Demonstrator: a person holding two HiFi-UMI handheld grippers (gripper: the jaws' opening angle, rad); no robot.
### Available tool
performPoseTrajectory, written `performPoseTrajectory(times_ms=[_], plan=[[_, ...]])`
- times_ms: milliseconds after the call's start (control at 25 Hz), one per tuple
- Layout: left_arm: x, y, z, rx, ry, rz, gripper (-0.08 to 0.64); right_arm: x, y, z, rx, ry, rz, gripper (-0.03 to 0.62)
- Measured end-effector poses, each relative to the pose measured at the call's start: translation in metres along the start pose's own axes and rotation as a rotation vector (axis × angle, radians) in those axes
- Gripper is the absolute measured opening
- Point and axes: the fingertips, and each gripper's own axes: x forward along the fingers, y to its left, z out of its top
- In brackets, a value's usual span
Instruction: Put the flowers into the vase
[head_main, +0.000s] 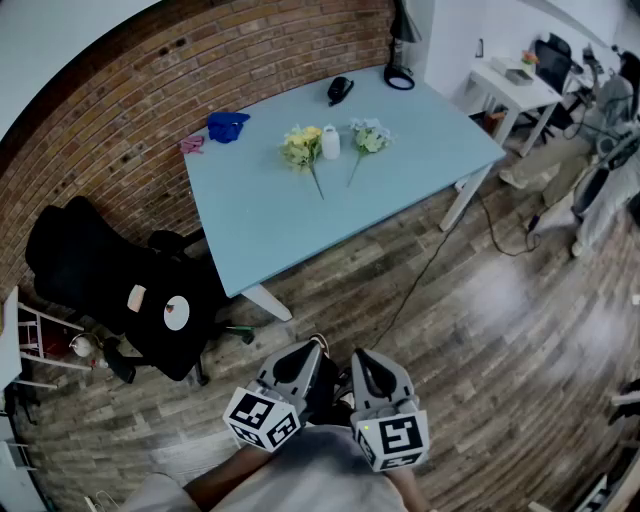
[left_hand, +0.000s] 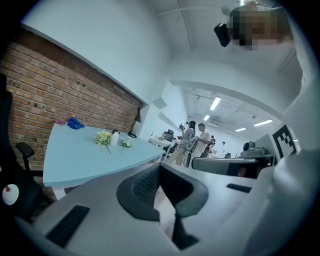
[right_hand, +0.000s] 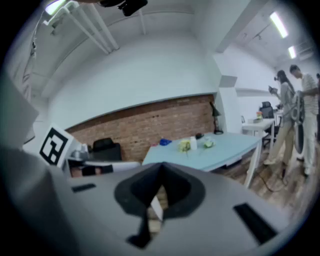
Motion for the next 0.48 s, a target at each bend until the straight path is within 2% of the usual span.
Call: performPoseTrajectory(times_ms=[480], plan=[[0.046,0.032,0.028,0.009,0.012,0.006,0.018,0.051,-0.020,0.033,-0.025,-0.020,0.000,0.023]])
